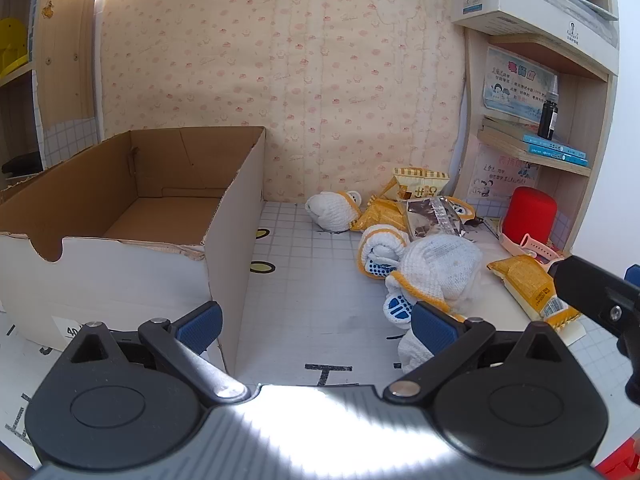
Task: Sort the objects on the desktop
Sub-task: 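Move both tools toward the pile of white gloves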
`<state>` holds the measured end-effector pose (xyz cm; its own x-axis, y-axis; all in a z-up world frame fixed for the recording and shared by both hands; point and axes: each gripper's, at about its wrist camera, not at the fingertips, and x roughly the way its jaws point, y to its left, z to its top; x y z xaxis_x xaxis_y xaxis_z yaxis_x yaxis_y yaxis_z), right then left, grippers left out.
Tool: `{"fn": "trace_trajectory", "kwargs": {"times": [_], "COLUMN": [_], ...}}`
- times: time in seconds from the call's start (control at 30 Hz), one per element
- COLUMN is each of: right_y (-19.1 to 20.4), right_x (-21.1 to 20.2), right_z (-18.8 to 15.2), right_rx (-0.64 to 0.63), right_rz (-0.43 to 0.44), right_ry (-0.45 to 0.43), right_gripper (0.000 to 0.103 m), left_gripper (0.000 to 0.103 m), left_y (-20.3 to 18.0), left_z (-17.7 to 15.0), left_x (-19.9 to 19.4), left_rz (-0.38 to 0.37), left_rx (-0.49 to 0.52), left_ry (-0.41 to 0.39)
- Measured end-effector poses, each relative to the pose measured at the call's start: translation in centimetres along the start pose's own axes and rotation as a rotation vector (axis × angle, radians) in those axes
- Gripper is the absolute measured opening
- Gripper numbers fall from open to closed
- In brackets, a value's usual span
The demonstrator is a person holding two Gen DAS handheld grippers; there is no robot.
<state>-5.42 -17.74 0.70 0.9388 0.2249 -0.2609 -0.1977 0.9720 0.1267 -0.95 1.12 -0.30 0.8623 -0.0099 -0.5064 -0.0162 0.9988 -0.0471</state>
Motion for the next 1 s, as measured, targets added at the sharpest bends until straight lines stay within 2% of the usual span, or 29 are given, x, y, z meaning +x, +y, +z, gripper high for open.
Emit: {"fn": "trace_trajectory", "kwargs": {"times": [0.4,0.6,1.0], "right_y": [0.6,0.6,1.5], "right_x": [0.9,1.3,1.8], "right_z": [-0.8,-1.2,-1.9], "right_rx": [-0.030,-0.035,-0.080], "right_rz": [-0.005,-0.003,0.026], "right_ry": [0.032,0.053,0.089], "right_gripper": [0.101,0.101,0.101], "left_gripper": [0.103,0.103,0.103], "left_y": [0.2,1.2,1.8], "left_z": [-0.3,-0.2,-0.3], "left_x": [0.2,0.2,0.5], "left_rz": [0.004,0.016,0.039], "left_rx": [-0.002,-0.034,-0.044], "left_ry": [0.011,0.010,0.022]}}
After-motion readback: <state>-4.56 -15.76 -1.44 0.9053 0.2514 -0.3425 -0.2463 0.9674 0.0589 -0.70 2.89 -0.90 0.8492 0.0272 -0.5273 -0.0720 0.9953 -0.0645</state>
